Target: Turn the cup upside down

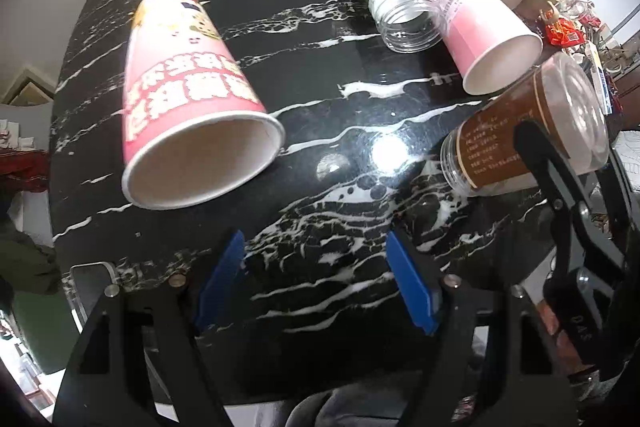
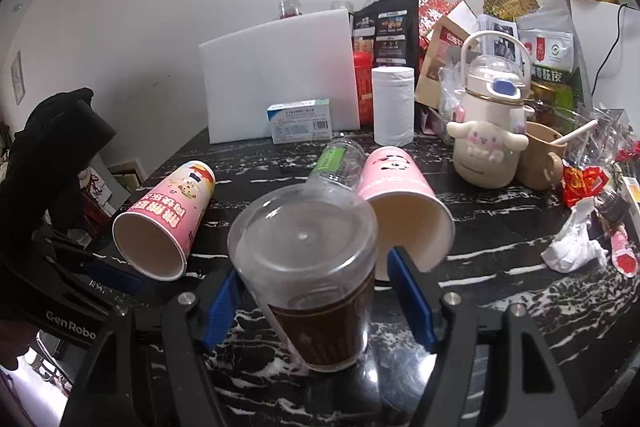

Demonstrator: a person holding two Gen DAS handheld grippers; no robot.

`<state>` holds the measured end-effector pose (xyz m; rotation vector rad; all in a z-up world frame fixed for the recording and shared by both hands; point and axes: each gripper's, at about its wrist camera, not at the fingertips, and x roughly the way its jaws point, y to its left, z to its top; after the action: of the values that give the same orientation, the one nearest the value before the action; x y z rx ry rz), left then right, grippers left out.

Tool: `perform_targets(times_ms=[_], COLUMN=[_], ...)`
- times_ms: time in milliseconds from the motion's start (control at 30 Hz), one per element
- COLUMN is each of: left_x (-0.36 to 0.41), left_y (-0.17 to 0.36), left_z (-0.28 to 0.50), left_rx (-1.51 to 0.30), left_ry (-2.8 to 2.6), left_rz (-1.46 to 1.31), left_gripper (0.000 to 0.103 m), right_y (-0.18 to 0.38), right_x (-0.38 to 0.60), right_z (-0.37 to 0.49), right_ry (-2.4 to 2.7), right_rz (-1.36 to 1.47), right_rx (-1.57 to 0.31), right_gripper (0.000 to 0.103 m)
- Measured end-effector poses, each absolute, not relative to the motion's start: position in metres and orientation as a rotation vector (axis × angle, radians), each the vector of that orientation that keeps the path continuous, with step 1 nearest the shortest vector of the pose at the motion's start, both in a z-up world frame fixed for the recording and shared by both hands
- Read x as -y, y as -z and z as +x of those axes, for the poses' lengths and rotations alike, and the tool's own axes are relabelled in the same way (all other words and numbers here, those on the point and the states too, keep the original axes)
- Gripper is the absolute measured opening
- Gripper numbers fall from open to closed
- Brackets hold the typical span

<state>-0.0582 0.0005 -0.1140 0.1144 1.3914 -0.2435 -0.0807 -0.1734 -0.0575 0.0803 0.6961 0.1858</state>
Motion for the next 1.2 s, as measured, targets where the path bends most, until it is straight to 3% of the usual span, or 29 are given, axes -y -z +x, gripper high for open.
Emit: perform_targets(times_ms=[500,700,1200], left_x=[-0.016,-0.016,-0.001], left_y=[0.016,-0.018,-0.032], left_z=[-0.052,-0.05,-0.043], left_rx=[-1.38,-1.341,-1.341], left_ry=[0.184,0.205,0.262], left_rz=[0.18,0.198,0.23], left_gripper=[0.073,0.079,0.085], right_y=[-0.025,-0.047,-0.046], right_x=[0.181,0.18,0.184], right_z=[-0.084,-0.072,-0.056], right_ry=[-0.156,-0.143,-0.103], right_rz=[0.073,0.075,0.117], right_rx=[-0.95,-1.031,-1.325], right_gripper=[0.072,0.072,0.072])
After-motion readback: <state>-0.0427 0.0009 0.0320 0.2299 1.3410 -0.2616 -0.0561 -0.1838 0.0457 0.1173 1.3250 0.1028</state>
